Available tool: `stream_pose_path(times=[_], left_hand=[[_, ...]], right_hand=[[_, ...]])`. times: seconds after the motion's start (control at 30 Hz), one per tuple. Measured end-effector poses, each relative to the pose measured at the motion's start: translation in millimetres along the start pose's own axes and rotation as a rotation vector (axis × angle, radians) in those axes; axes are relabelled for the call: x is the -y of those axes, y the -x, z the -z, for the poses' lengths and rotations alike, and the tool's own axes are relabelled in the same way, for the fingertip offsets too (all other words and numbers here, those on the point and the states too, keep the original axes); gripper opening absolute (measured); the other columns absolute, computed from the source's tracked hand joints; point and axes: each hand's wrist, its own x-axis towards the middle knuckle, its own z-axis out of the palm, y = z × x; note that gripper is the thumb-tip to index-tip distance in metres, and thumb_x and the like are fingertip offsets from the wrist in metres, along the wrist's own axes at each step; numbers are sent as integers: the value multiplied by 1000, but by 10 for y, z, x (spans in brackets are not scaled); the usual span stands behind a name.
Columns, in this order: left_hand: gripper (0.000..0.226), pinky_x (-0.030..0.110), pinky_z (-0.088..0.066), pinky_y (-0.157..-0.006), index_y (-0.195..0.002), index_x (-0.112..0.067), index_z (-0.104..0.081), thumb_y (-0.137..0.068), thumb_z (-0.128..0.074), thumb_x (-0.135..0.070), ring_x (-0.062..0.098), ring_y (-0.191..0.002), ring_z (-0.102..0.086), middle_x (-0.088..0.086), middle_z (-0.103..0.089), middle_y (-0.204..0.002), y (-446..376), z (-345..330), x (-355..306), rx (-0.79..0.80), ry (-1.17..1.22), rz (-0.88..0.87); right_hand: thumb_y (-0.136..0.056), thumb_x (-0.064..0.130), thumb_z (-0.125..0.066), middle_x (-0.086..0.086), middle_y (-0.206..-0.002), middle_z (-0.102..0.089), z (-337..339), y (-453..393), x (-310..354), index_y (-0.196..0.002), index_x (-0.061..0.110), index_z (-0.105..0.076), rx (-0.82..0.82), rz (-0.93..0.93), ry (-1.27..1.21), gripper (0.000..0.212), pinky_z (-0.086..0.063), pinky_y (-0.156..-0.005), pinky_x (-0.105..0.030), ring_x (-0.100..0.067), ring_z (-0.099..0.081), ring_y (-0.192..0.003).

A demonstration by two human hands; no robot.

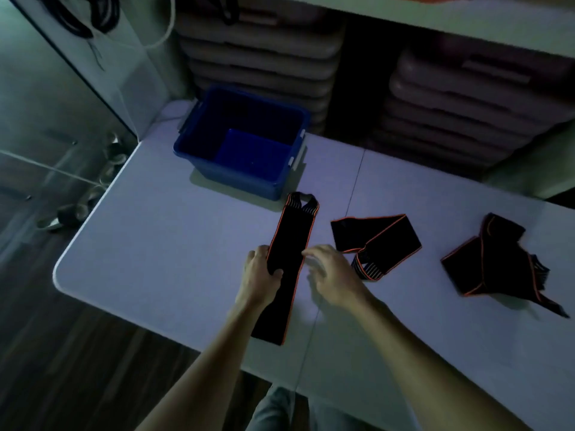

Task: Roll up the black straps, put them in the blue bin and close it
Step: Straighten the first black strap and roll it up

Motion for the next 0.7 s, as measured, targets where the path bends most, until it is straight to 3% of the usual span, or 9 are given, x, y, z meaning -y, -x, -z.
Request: stream_pose_path(times=[0.13, 0.3, 0.47, 0.57, 0.7], left_hand=[[58, 31, -45, -83, -137, -18, -44, -83, -58, -2, 27, -102, -54, 7, -44, -115, 72, -32, 138, -4, -5, -111], [63, 41, -50, -93, -145, -10, -41, -87, -66, -14, 27, -117, -42, 9, -40, -124, 131, -148, 194, 68, -229, -218], [68, 37, -49, -96, -149, -14, -37, -88, -67, -21, 25, -119, -40, 6, -36, -128, 201, -267, 131, 147, -260, -270], [66, 37, -48, -97, -146, -14, -40, -86, -67, -23, 26, -120, -42, 7, -39, -128, 224, -309, 61, 124, -257, -283], [55, 41, -53, -88, -137, -15, -47, -86, -65, -25, 25, -118, -43, 5, -42, -128, 278, -350, -57, 7, -267, -349]], right_hand=[[-93, 17, -52, -2, -156, -34, -307, 166, -114, -144, 19, -46, 53, 175, 341, 51, -40, -106, -43, -27, -31, -138], [-82, 15, -65, -9, -152, -41, -388, 357, -229, -139, 20, -51, 37, 160, 603, 59, -45, -96, -49, -38, -41, -132], [-85, 15, -59, -13, -147, -44, -292, 522, -322, -135, 18, -54, -36, 135, 623, 50, -42, -99, -46, -36, -38, -133], [-85, 15, -57, -6, -122, -55, -121, 618, -362, -117, 16, -60, -195, 150, 573, 33, -47, -90, -41, -30, -46, -116], [-85, 22, -62, -8, -116, -52, 159, 623, -503, -117, 13, -55, -392, -80, 499, 34, -47, -84, -40, -29, -45, -109]])
